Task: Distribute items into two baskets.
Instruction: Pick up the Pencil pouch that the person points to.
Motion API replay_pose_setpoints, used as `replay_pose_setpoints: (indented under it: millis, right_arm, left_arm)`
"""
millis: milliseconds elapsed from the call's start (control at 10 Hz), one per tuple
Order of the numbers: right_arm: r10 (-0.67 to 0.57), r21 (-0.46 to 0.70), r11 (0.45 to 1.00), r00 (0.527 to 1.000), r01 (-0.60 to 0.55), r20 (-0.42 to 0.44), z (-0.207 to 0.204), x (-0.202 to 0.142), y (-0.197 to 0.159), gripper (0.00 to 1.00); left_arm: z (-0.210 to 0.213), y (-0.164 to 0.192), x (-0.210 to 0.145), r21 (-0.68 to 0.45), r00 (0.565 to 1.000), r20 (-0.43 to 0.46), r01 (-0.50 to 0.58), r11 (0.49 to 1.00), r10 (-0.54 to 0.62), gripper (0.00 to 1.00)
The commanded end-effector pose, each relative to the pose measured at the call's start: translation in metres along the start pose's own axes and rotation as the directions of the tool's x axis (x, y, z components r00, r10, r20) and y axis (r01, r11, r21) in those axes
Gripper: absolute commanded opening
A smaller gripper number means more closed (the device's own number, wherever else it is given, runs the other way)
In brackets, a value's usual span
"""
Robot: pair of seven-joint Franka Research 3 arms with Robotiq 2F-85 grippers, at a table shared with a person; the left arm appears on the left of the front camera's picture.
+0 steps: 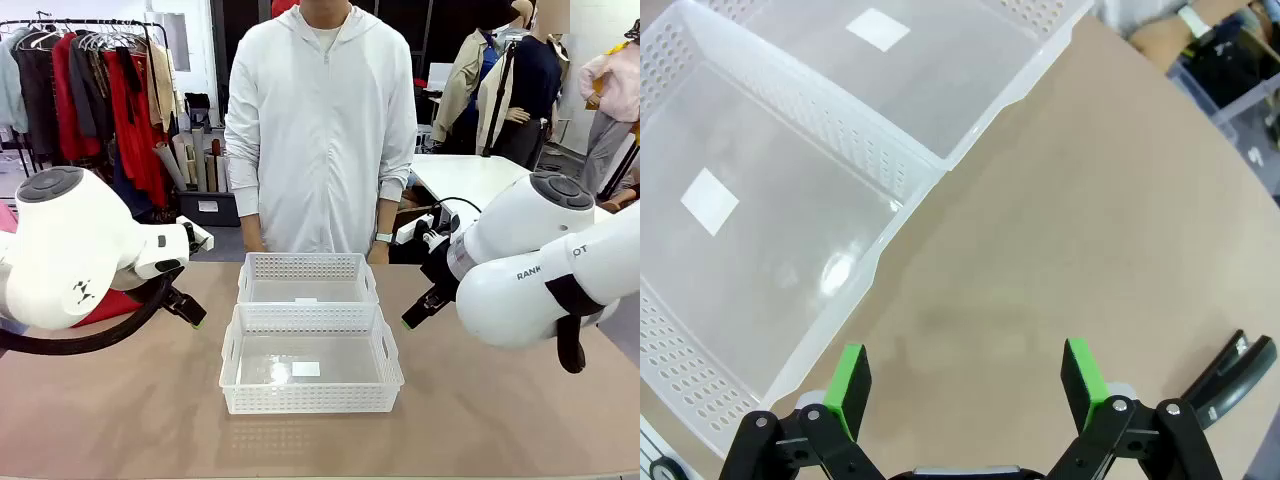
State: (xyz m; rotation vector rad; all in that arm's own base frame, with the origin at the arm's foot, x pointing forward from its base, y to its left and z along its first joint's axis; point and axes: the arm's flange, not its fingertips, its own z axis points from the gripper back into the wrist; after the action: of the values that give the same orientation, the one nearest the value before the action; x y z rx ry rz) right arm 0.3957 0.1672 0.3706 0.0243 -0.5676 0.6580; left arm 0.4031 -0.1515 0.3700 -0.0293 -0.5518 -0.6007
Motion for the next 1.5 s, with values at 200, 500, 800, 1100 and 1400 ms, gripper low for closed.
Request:
replay_pose_setpoints:
  millis: [200, 500, 800, 1100, 1400]
  right_arm:
    - [0.000, 0.000, 1.000, 1.000, 0.000, 0.000, 0.000, 0.000, 0.000, 1.00]
    - [0.000, 0.000, 1.000, 1.000, 0.000, 0.000, 0.000, 0.000, 0.000, 1.00]
    - [0.000, 0.000, 1.000, 1.000, 0.000, 0.000, 0.000, 0.000, 0.000, 1.00]
    - [0.000, 0.000, 1.000, 1.000, 0.000, 0.000, 0.000, 0.000, 0.000, 1.00]
    - [-0.013, 0.003, 1.000, 1.000, 0.013, 0.024, 0.009, 0.010, -0.005, 1.00]
  left_arm:
    - [0.000, 0.000, 0.000, 0.000, 1.000, 0.000, 0.000, 1.000, 0.000, 1.00]
    - [0.000, 0.000, 0.000, 0.000, 1.000, 0.000, 0.000, 1.000, 0.000, 1.00]
    - [0.000, 0.000, 0.000, 0.000, 1.000, 0.000, 0.000, 1.000, 0.000, 1.00]
    - [0.000, 0.000, 0.000, 0.000, 1.000, 0.000, 0.000, 1.000, 0.000, 1.00]
    - [0.015, 0.011, 0.010, -0.038, 0.999, 0.037, -0.032, 0.999, 0.033, 1.00]
